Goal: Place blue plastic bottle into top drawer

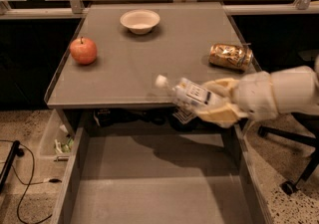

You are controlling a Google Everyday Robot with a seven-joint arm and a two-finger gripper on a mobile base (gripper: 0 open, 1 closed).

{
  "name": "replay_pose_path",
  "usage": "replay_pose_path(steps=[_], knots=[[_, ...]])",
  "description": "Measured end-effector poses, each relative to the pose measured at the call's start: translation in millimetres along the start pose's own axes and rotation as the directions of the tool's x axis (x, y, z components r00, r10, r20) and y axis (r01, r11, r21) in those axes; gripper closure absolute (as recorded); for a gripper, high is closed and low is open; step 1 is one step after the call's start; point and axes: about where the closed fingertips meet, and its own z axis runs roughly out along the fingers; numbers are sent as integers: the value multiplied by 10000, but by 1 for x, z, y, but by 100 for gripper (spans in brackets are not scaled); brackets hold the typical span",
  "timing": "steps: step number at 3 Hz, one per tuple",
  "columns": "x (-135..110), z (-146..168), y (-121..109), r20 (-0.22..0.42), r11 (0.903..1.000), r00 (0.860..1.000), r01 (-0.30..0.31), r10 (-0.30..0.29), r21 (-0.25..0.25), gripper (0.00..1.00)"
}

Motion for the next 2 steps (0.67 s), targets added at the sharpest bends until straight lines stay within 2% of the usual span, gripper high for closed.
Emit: replay_pose_path(steps=[1,2], knots=[[52,-52,19,-551,9999,9984,107,-102,84,100],[56,-56,23,-585,9999,9982,132,-129,48,100]])
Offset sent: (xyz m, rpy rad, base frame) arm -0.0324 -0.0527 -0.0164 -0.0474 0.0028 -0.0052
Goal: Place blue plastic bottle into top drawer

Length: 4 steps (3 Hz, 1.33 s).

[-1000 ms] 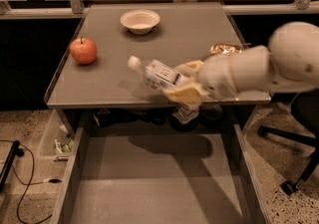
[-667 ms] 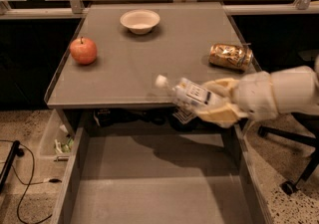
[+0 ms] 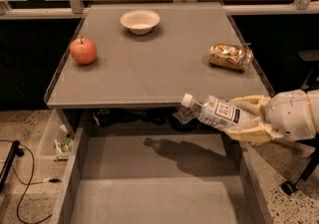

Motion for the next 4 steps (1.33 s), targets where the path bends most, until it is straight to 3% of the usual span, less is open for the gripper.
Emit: replay_pose_path(steps=[1,2,3,4], knots=[[-3,5,3,-99,9998,9998,146,-147,-102,100],[1,40,25,-583,9971,9968,519,-551,-553,100],[21,97,61,-1289,9885,9837,1129,-1254,-1007,100],[50,142,80,-1730,9844,9723,1401,-1570,-1064,100]])
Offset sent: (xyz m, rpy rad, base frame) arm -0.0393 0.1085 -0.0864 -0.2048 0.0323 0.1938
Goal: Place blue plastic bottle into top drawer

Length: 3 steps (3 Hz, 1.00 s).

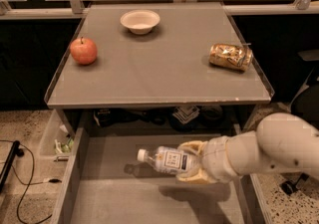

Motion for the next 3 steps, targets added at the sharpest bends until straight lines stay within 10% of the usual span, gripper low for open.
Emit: replay_pose_path(steps=[2,3], knots=[[56,69,-5,-525,9973,9973,-482,511,556,100],[56,69,-9,-516,9965,9974,-473,509,682,81]])
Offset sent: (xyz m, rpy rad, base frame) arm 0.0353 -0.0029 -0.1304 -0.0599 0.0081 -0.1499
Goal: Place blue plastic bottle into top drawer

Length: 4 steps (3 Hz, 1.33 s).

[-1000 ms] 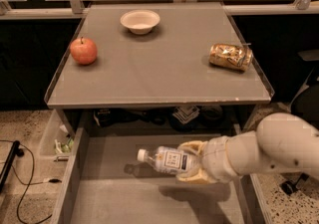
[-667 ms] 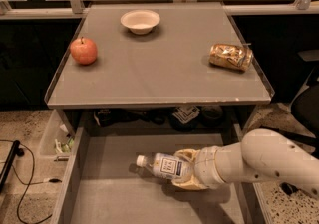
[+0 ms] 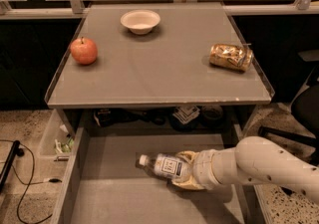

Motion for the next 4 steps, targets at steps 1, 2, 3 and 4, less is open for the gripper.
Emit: replay_pose_path(steps=[1,2,3,4], knots=[[0,0,0,0,10000,10000,0,0,0,58],[0,0,0,0,10000,10000,1,-1,-1,35],[0,0,0,0,10000,10000,1,-1,-1,11],[0,0,0,0,10000,10000,1,-1,-1,0]])
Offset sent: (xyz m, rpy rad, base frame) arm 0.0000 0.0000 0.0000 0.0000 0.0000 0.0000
